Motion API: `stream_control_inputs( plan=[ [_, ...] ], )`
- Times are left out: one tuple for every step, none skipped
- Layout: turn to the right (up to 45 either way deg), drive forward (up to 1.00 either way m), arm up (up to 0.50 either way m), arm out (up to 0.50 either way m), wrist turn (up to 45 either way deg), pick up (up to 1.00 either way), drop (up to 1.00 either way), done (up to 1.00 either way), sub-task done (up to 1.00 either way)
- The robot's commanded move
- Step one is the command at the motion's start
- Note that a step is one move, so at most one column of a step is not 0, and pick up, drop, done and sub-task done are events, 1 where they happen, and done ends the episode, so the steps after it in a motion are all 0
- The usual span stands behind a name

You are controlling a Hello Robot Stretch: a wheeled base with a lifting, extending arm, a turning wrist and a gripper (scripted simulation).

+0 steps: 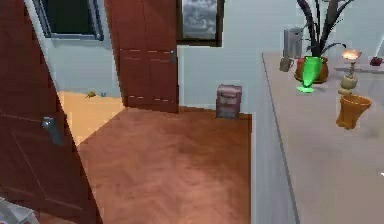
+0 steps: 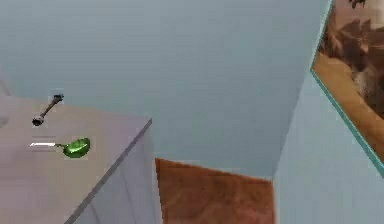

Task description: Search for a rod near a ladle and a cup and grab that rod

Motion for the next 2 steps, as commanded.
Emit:
stream_control_inputs(
  plan=[
    [-33.0, 0.0, 0.0, 0.0, 0.0, 0.0, 0.0, 0.0, 0.0],
    [-3.0, 0.0, 0.0, 0.0, 0.0, 0.0, 0.0, 0.0, 0.0]
  ],
)
